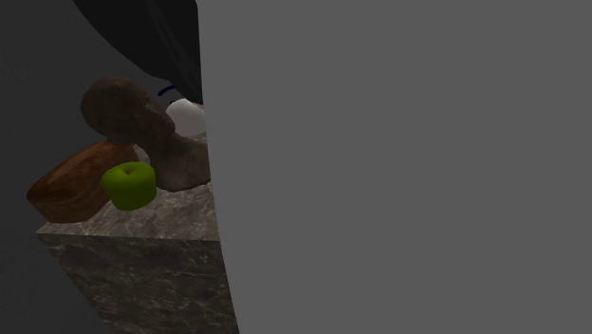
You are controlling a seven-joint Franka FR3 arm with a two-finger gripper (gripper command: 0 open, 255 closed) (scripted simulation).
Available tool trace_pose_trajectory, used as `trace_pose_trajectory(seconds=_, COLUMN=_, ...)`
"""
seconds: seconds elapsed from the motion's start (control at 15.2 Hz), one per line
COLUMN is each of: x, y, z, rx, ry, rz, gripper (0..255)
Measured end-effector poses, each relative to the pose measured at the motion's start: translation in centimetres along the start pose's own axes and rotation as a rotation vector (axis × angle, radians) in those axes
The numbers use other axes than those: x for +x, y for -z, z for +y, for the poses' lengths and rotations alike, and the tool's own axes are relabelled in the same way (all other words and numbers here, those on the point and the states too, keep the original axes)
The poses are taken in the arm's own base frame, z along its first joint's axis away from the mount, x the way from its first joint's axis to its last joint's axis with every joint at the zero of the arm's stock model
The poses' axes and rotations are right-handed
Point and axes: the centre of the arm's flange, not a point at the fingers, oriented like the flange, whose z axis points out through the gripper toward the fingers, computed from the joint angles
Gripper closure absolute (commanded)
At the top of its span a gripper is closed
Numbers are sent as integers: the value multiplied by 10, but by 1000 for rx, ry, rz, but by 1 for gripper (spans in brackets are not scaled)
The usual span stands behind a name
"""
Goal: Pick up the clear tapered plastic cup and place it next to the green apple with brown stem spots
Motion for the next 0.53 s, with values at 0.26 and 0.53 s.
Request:
trace_pose_trajectory(seconds=0.26, x=0, y=0, z=0, rx=0, ry=0, rz=1, gripper=255)
trace_pose_trajectory(seconds=0.53, x=-1, y=6, z=1, rx=0, ry=0, rz=-1, gripper=255)
